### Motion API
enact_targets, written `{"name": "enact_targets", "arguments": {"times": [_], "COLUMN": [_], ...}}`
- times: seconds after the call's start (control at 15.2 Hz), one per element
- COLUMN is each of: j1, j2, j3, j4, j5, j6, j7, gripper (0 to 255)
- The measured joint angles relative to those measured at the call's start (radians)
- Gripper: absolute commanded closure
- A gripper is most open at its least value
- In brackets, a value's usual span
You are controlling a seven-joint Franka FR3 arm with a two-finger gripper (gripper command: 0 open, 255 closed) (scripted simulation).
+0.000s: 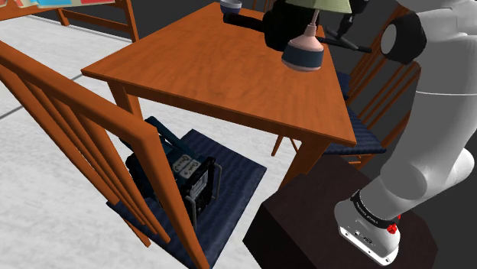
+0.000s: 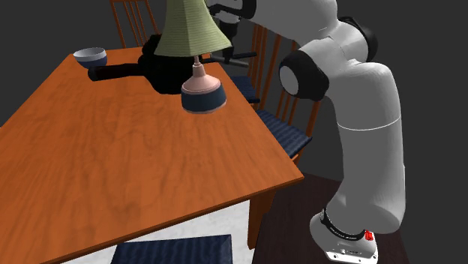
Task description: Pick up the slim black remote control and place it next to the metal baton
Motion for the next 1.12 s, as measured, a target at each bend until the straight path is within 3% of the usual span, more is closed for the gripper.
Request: {"name": "enact_targets", "arguments": {"times": [0.13,0.4,0.46,0.53,0.59,0.66,0.86,1.12], "j1": [0.018,-0.020,-0.036,-0.008,0.012,0.021,0.079,0.157], "j2": [-0.019,0.062,0.118,0.113,0.095,0.092,0.101,0.184], "j3": [-0.002,-0.001,-0.006,-0.021,-0.030,-0.040,-0.107,-0.279], "j4": [-0.044,0.016,0.069,0.001,-0.038,-0.055,-0.125,-0.069], "j5": [-0.017,0.102,0.090,0.060,0.073,0.104,0.309,0.506], "j6": [0.036,0.046,0.018,0.043,0.075,0.087,0.129,0.077], "j7": [0.005,-0.010,-0.011,-0.023,-0.021,-0.022,-0.047,-0.085], "gripper": [255,255,255,255,255,255,255,255]}}
